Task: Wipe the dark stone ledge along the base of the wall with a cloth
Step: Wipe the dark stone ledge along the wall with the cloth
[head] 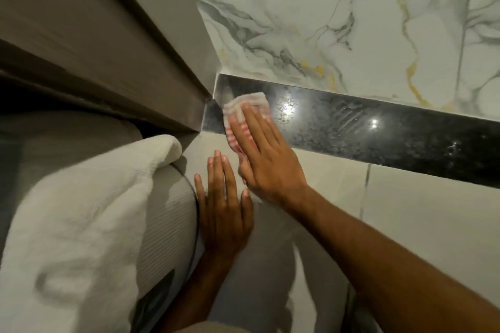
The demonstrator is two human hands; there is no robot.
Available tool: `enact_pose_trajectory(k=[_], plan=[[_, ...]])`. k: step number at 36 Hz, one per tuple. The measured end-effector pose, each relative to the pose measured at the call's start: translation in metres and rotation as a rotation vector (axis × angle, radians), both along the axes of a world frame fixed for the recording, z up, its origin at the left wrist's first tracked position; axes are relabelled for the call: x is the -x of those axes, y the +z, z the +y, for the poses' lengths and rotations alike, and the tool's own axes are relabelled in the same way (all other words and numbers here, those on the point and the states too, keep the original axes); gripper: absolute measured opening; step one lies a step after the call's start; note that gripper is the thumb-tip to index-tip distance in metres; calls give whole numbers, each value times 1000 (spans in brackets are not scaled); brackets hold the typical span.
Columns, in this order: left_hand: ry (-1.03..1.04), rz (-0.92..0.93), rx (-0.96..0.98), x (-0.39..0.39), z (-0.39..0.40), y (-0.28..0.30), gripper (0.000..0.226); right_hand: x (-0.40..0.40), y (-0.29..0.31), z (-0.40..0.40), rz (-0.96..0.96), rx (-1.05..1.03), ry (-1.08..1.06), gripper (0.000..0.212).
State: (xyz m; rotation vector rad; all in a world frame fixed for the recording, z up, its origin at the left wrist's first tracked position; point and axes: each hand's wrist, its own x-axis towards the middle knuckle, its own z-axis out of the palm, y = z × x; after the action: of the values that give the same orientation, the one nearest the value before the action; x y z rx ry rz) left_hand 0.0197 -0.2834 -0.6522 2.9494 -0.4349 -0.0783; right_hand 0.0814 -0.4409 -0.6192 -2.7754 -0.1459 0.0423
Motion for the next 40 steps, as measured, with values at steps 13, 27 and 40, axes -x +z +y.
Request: enact_pose_trajectory(k=[13, 27, 40], plan=[[-24, -14, -2, -1, -1, 1, 69, -43, 6, -3, 35, -70, -335, 81], [-249, 20, 37, 14, -44, 5, 76, 42, 8, -97, 71, 14, -917, 78], [-387, 39, 39, 21, -79, 4, 78, 160, 9, -151, 126, 70, -956, 69]])
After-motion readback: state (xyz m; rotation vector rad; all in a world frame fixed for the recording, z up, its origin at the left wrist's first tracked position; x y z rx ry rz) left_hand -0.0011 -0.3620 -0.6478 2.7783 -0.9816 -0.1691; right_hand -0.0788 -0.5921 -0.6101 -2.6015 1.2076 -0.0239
